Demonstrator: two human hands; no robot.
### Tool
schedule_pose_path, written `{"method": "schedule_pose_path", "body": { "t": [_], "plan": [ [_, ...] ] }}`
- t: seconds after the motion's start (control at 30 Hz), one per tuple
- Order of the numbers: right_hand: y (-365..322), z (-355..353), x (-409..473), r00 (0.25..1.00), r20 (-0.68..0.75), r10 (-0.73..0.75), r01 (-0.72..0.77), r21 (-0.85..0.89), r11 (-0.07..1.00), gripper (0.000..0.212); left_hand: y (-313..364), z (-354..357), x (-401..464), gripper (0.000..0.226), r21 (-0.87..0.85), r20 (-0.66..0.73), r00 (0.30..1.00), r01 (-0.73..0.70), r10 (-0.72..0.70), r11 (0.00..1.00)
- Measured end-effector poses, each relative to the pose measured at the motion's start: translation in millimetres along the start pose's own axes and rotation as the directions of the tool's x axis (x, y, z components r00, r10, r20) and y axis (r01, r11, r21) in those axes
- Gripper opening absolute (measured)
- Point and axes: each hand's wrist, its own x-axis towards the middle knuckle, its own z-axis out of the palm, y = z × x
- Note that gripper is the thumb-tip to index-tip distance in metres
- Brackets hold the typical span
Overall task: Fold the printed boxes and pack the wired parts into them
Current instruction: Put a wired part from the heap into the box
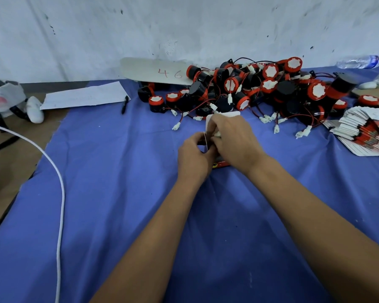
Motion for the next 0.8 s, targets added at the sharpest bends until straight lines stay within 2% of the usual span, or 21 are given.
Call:
{"method": "schedule_pose_path", "body": {
  "t": [0.07, 0.2, 0.27, 0.33, 0.43, 0.57, 0.67, 0.8],
  "plan": [
    [3.1, -7.4, 4.9, 0.997, 0.065, -0.042, 0.039, 0.039, 0.998, 0.013, -0.3, 0.1, 0.3, 0.013, 0.002, -0.001, 1.0, -0.007, 0.007, 1.0],
    [5.9, -24.8, 12.4, 0.942, 0.317, -0.106, 0.093, 0.056, 0.994, 0.031, -2.3, 2.6, 1.0, 0.01, 0.044, -0.003, 1.0, 0.0, 0.0, 0.999],
    [7.3, -27.0, 13.6, 0.927, 0.362, -0.1, 0.091, 0.042, 0.995, 0.038, -2.5, 2.6, 1.3, 0.008, 0.055, 0.0, 1.0, 0.005, -0.005, 0.998],
    [9.1, -24.0, 13.3, 0.944, 0.323, -0.068, 0.051, 0.059, 0.997, 0.034, -2.5, 2.6, 1.8, 0.006, 0.05, 0.002, 1.0, 0.009, -0.009, 0.999],
    [9.0, -14.8, 8.0, 0.984, 0.176, 0.003, -0.026, 0.129, 0.991, 0.011, -2.9, 2.5, 2.0, 0.012, 0.021, 0.002, 1.0, 0.024, -0.024, 0.999],
    [11.4, -2.6, 4.0, 0.996, 0.008, 0.084, -0.084, 0.173, 0.981, 0.01, -1.6, 1.2, -0.2, 0.018, 0.018, 0.0, 1.0, -0.012, 0.012, 1.0],
    [13.0, 0.6, 3.3, 0.995, 0.013, 0.099, -0.099, 0.223, 0.97, 0.009, -0.6, 1.0, -1.4, 0.018, 0.023, -0.007, 1.0, -0.014, 0.014, 1.0],
    [15.4, -3.3, -1.0, 0.997, 0.072, 0.035, -0.05, 0.21, 0.976, 0.025, 1.1, -0.1, -3.0, 0.01, 0.007, 0.002, 1.0, -0.027, 0.027, 1.0]
  ]
}}
